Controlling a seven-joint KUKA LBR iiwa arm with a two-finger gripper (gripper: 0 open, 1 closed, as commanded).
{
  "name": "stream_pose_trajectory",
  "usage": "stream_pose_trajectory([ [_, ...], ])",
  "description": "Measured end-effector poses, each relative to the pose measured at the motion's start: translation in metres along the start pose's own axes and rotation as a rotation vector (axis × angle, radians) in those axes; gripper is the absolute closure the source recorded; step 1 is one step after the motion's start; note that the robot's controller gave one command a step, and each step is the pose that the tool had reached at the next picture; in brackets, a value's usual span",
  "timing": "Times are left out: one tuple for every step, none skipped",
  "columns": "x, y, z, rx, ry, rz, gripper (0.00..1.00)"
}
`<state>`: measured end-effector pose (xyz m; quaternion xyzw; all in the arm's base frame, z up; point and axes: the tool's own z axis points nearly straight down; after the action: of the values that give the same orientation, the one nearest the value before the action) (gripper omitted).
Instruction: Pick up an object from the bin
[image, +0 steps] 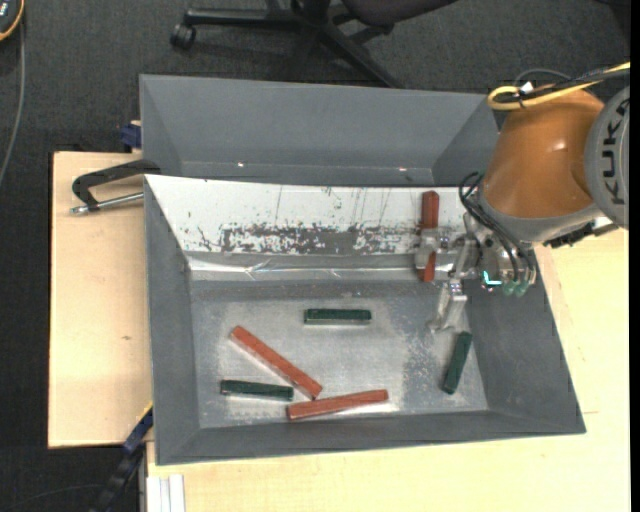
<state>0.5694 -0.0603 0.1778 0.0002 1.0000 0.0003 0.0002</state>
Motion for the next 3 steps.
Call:
stream_pose_trajectory([
  [0.000,0.000,0.000,0.000,-0.001,-0.001,0.00],
  [0.012,0.064,0.052,0.000,-0.002,-0.104,0.00],
  [-0.024,0.137,0.033,-0.005,-0.013,-0.123,0.00],
])
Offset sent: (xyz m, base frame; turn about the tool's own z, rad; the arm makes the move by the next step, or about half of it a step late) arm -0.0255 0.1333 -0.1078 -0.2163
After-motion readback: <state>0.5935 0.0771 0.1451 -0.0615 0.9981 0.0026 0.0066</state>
